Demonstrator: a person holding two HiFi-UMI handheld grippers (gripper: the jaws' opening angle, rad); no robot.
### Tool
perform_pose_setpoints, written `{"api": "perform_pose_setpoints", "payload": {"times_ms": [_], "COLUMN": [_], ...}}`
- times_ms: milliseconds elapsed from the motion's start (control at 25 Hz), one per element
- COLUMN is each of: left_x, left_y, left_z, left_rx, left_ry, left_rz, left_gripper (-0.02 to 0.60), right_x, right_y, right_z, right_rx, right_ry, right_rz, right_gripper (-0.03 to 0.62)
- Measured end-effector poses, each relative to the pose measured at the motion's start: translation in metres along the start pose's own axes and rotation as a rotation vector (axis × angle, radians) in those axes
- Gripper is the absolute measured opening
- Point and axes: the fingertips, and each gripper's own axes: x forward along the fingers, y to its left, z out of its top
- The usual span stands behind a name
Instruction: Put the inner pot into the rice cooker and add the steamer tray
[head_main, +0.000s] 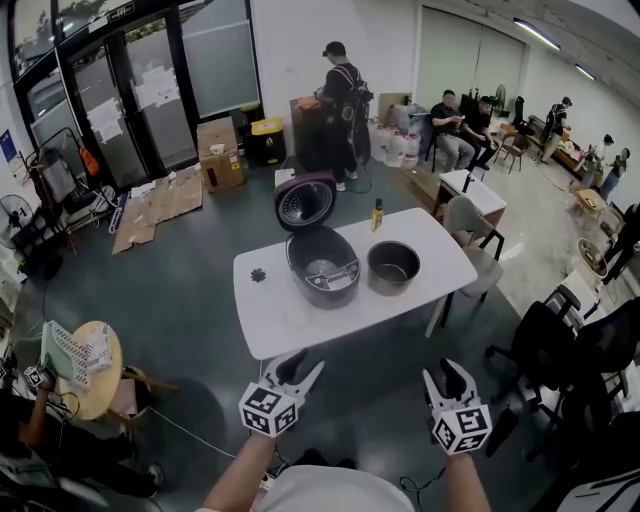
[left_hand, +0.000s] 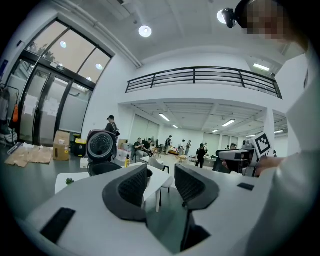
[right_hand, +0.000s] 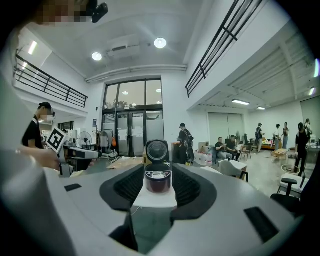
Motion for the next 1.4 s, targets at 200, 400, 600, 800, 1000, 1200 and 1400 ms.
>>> {"api": "perform_pose_setpoints", "payload": {"times_ms": [200, 400, 600, 800, 1000, 1200, 1400], "left_x": [0.001, 0.011, 0.025, 0.047, 0.087, 0.135, 0.179], "left_y": [-0.003, -0.006, 0.001, 0.026, 0.061, 0.101, 0.144], "left_z": [-0.008, -0.008, -0.005, -0.003, 0.005, 0.016, 0.03], "left_rx": [-0.016, -0.006, 0.003, -0.002, -0.001, 0.004, 0.009], "left_ry": [0.003, 0.011, 0.015, 0.014, 0.021, 0.031, 0.05], "left_rz": [0.02, 0.021, 0.026, 0.024, 0.005, -0.033, -0.078], "left_gripper": [0.192, 0.192, 0.192, 0.193, 0.193, 0.195, 0.195], "right_x": [-0.004, 0.001, 0.017, 0.045, 0.088, 0.143, 0.197], "right_y": [-0.007, -0.016, -0.026, -0.037, -0.051, -0.068, -0.079], "right_z": [-0.002, -0.002, -0.007, -0.011, -0.008, -0.003, 0.007], "right_rx": [-0.002, 0.007, 0.02, 0.026, 0.02, 0.016, 0.025], "right_ry": [-0.001, -0.001, 0.006, 0.013, 0.032, 0.046, 0.052], "right_rz": [0.017, 0.017, 0.009, -0.008, -0.029, -0.062, -0.098], "right_gripper": [0.204, 0.204, 0.204, 0.204, 0.204, 0.204, 0.204]}}
